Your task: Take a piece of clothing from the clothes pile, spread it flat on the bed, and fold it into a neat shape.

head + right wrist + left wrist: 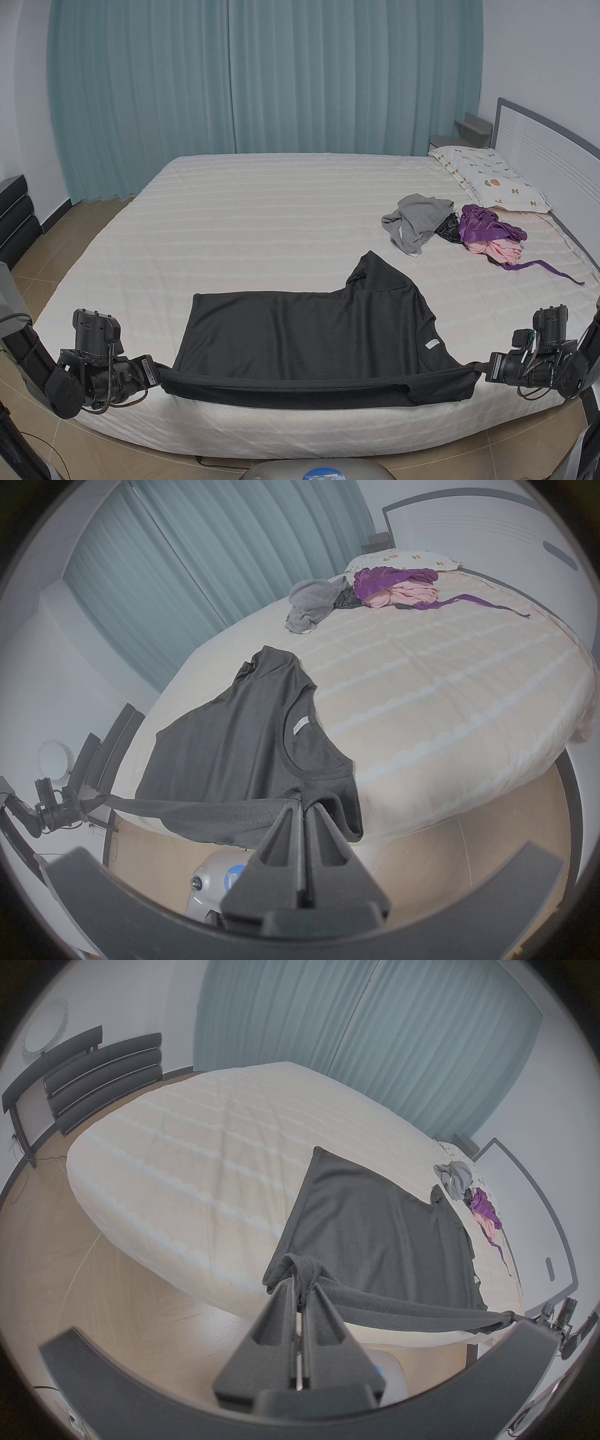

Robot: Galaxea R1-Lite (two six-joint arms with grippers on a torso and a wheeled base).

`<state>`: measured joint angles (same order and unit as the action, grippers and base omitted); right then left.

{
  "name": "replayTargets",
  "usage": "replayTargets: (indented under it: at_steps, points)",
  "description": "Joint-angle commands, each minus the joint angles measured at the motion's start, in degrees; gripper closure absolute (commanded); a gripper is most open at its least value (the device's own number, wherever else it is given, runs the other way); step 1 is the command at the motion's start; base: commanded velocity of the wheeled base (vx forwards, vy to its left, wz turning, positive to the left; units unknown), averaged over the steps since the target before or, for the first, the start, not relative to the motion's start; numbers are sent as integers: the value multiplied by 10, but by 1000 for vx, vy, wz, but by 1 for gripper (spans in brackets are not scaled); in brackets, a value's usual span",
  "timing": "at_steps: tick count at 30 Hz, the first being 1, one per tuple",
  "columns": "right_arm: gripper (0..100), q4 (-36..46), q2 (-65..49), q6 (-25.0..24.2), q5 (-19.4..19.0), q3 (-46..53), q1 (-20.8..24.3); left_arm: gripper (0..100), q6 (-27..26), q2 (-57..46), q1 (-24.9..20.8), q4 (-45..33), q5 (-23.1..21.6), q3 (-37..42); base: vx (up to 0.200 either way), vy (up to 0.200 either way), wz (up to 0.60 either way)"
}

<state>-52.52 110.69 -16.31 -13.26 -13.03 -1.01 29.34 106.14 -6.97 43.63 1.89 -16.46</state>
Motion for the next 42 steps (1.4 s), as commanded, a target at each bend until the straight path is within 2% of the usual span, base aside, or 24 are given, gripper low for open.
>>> replayTargets:
  at_steps: [1,9,19,26,35,36,42]
  points:
    - [100,0,-17,-1,0,3,0,100,-1,-30,-1,-11,0,0,0,0,0]
    - [100,0,-5,0,0,-7,1,100,-1,0,6,-10,0,-13,0,0,0]
    - [100,7,47,1,5,-71,12,100,5,89,23,-10,-5,-81,0,0,0]
    - [100,7,71,1,6,-97,22,100,5,93,25,-12,-7,-98,0,0,0]
    - [100,7,33,-2,6,-103,21,100,5,83,23,-11,-7,-91,0,0,0]
    - [100,13,-21,-13,5,-89,20,100,5,57,22,-11,-8,-75,0,0,0]
    - [100,26,-59,-13,4,-71,6,100,5,19,18,-12,-20,-44,0,0,0]
